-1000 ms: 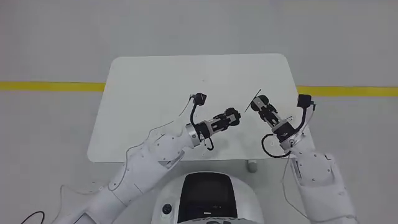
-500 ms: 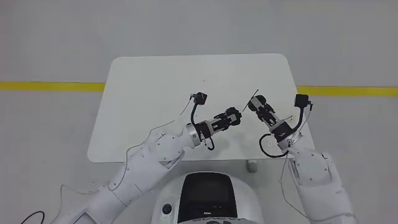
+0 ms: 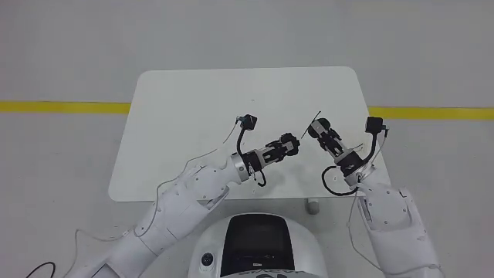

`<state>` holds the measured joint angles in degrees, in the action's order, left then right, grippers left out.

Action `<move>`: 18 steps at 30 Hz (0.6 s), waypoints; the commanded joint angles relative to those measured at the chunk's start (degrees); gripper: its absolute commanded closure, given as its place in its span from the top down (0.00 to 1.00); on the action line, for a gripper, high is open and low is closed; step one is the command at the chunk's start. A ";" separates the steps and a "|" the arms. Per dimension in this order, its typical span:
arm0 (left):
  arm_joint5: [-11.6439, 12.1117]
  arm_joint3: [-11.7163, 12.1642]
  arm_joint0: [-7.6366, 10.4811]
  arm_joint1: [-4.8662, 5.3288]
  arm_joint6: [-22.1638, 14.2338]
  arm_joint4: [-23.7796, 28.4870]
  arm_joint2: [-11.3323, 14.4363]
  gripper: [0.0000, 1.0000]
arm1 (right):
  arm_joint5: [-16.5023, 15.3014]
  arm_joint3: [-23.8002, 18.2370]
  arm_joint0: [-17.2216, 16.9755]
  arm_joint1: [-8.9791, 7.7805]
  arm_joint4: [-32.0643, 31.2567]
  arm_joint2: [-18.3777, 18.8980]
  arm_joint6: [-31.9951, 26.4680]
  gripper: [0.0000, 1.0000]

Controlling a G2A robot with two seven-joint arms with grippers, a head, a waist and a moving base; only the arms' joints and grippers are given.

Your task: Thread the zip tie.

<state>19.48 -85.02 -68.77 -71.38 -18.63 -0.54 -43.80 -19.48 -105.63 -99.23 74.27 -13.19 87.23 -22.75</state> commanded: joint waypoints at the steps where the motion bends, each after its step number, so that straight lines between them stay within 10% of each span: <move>1: 0.00 0.00 0.00 0.00 0.00 0.00 0.00 0.00 | 0.00 0.00 0.00 0.00 0.00 0.00 0.00 0.00; 18: 0.00 0.00 0.00 0.00 0.00 0.00 0.00 0.00 | 0.11 -0.01 0.14 -0.01 -0.47 -0.07 0.69 0.00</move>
<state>19.48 -85.02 -68.77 -71.38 -18.63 -0.54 -43.80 -19.43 -105.63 -99.16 74.27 -13.39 87.21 -22.45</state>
